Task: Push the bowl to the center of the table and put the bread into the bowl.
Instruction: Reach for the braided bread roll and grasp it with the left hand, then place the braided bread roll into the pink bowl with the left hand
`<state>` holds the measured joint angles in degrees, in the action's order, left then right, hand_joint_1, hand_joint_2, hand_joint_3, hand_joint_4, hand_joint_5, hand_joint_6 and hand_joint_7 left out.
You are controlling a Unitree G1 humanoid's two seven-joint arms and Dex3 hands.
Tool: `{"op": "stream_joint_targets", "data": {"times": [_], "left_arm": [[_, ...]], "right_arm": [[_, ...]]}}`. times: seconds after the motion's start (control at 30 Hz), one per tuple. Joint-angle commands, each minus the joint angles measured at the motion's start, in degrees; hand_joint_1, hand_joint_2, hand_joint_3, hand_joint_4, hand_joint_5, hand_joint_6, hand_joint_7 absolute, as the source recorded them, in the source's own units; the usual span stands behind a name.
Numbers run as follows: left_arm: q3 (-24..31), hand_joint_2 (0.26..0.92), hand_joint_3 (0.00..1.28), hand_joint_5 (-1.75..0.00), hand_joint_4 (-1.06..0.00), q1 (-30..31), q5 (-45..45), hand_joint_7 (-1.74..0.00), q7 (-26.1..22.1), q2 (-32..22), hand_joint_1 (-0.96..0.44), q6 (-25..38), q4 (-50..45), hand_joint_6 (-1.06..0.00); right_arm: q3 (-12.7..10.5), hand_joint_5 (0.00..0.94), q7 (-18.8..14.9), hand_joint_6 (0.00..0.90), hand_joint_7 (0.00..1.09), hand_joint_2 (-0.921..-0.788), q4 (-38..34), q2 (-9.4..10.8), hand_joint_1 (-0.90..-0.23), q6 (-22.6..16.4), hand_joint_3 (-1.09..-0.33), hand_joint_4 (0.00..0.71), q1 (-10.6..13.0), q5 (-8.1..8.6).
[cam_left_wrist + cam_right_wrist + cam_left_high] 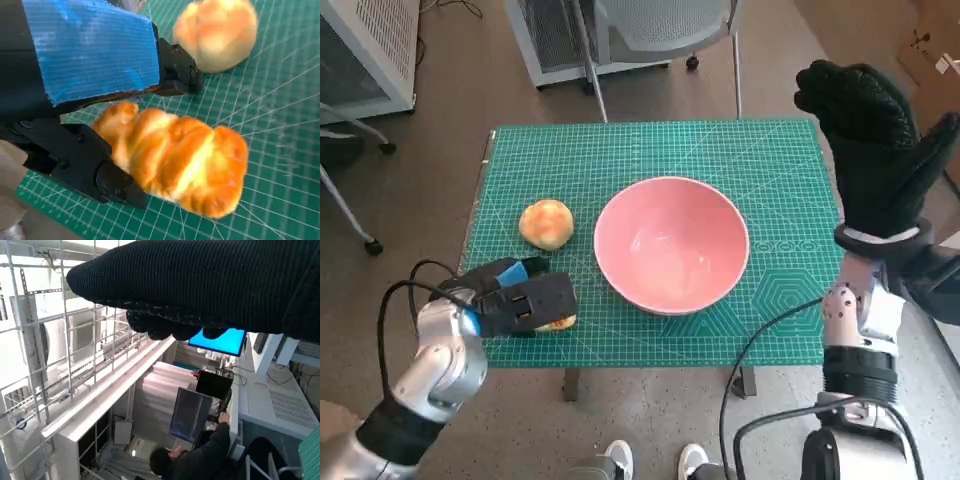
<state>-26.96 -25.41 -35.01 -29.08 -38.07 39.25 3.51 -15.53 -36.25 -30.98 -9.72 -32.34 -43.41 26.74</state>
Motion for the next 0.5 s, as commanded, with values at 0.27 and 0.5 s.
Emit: {"op": "stream_joint_targets", "data": {"times": [0.27, 0.5], "left_arm": [[-2.1, 0.818, 0.27, -1.30, -0.61, 1.5, -5.5, -0.81, 6.0, -0.6, 0.08, -11.8, 7.7, -0.69], [3.9, 0.794, 0.28, -1.25, -0.67, 5.2, -3.9, -1.08, -2.5, -3.6, 0.01, -8.1, -9.0, -0.69]], "right_arm": [[0.3, 0.005, 0.1, 0.373, 0.01, -0.921, 1.5, 0.1, -0.691, 1.3, -0.752, 0.285, 2.2, -0.15], [0.1, 0.003, -0.2, 0.372, 0.00, -0.921, 1.0, -0.3, -0.685, 1.3, -0.755, 0.285, 2.0, -0.12]]}}
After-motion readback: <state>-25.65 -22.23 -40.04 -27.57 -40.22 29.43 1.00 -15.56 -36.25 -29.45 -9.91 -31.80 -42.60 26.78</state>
